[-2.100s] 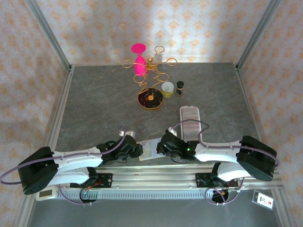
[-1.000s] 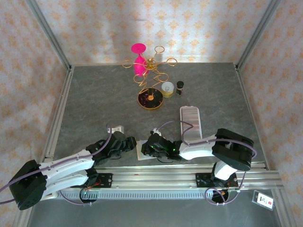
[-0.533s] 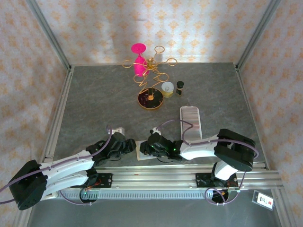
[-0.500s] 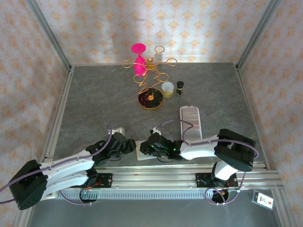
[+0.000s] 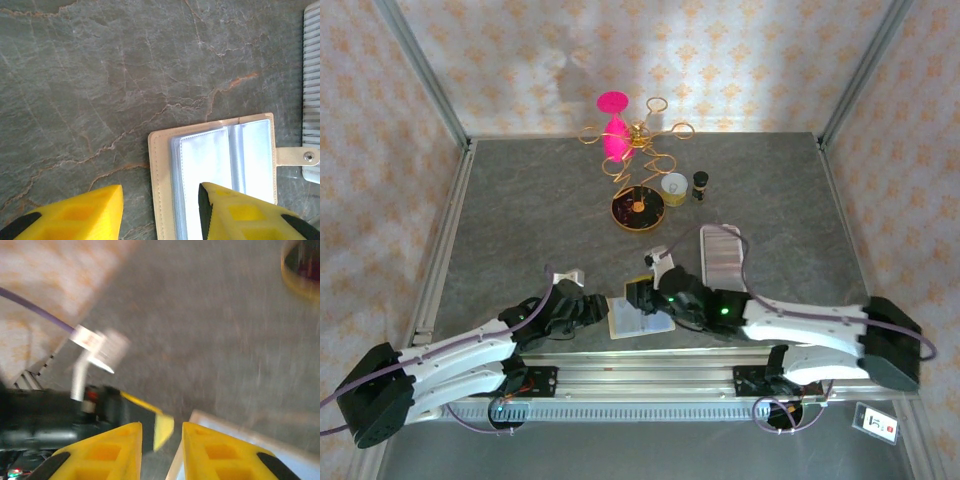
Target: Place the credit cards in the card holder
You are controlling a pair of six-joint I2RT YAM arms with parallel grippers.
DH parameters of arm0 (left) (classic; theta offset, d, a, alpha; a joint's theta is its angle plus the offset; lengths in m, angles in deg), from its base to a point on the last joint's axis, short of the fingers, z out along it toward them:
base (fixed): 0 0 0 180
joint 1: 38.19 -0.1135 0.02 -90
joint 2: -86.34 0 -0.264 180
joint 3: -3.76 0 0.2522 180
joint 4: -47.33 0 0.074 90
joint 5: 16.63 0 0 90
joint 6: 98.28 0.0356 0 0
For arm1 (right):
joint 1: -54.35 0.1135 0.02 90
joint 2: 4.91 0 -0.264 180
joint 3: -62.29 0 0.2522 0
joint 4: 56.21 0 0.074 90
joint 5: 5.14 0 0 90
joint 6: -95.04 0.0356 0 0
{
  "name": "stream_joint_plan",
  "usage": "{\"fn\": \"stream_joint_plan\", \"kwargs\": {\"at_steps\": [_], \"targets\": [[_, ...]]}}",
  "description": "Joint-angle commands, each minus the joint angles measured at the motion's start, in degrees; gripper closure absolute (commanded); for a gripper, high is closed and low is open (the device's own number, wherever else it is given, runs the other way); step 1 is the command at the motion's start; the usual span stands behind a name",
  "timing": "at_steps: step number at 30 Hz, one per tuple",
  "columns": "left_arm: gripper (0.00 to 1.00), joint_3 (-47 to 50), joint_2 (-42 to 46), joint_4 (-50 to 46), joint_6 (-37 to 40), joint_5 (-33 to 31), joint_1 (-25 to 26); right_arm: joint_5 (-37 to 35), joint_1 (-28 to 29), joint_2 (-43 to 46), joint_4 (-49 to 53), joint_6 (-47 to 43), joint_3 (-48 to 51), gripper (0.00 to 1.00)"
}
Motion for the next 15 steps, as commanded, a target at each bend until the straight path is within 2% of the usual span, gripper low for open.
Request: {"fn": "stream_joint_plan", "kwargs": {"at_steps": [1, 3, 6, 8, 11, 14, 15], "targets": [[0.55, -2.0, 0.4, -1.6, 0.3, 0.7, 1.8, -0.4, -0.2, 8.2, 6.6, -34.7, -1.5, 0.72], [0.55, -2.4, -0.1, 0.3, -0.5, 0.4, 3.8, 6.2, -0.2, 13.3, 13.6, -54.2, -1.5, 0.67], [0.56, -3.3, -2.1, 3.4, -1.4, 0.6, 6.8, 4.6, -0.2, 16.8, 23.2, -66.8, -3.5, 0.63], [0.57, -3.9, -4.2, 5.3, -1.5, 0.8, 8.3, 3.9, -0.7, 18.3, 30.3, -72.1, -4.4, 0.63], [0.61, -5.0, -7.8, 7.2, -1.1, 1.6, 9.7, 3.0, -3.6, 19.9, 38.9, -75.4, -4.8, 0.62], [0.64, -5.7, -10.7, 8.2, -0.5, 2.5, 10.2, 1.8, -8.1, 21.7, 45.4, -78.7, -2.5, 0.55], [0.64, -5.7, -11.4, 8.5, -0.3, 2.7, 10.2, 1.4, -9.4, 22.3, 46.7, -79.4, -1.5, 0.50]]}}
